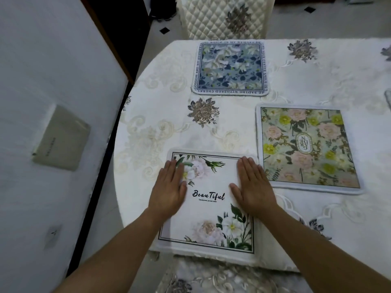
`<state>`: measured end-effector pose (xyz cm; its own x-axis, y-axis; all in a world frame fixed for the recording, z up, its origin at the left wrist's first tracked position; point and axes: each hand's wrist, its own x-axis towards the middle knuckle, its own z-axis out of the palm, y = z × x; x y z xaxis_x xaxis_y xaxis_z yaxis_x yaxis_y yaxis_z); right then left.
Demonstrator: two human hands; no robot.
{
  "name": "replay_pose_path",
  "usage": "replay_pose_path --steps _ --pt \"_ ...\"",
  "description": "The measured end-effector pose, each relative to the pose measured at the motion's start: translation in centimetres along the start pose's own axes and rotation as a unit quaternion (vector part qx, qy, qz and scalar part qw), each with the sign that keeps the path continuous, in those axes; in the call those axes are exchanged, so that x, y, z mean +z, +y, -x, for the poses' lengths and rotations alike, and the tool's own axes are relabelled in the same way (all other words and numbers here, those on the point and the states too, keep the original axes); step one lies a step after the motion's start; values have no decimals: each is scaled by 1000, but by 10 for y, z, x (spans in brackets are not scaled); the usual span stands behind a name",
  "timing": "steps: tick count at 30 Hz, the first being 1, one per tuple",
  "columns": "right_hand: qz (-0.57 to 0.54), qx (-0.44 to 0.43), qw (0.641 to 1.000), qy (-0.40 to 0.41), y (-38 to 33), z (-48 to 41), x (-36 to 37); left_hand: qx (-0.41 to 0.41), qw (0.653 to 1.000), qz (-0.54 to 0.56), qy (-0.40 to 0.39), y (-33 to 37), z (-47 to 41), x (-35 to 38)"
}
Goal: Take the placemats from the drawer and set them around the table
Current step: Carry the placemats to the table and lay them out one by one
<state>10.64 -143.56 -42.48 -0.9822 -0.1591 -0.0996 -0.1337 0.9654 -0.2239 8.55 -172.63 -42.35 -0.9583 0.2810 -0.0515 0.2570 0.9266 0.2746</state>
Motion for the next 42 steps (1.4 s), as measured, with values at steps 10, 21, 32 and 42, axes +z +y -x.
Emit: replay_pose_path --steps 10,21,32,42 --pt "-5 -82 995 -63 -81 63 -2 19 995 -1 -96 56 69 -3" --pt "-35 -98 993 -49 -42 88 8 14 998 14 -54 31 84 2" --pt "25 -10 994 -107 24 115 -29 -22 996 -23 -88 27 89 -13" --pt "-14 40 993 -113 55 114 -78 -77 976 -117 -168 60 56 -13"
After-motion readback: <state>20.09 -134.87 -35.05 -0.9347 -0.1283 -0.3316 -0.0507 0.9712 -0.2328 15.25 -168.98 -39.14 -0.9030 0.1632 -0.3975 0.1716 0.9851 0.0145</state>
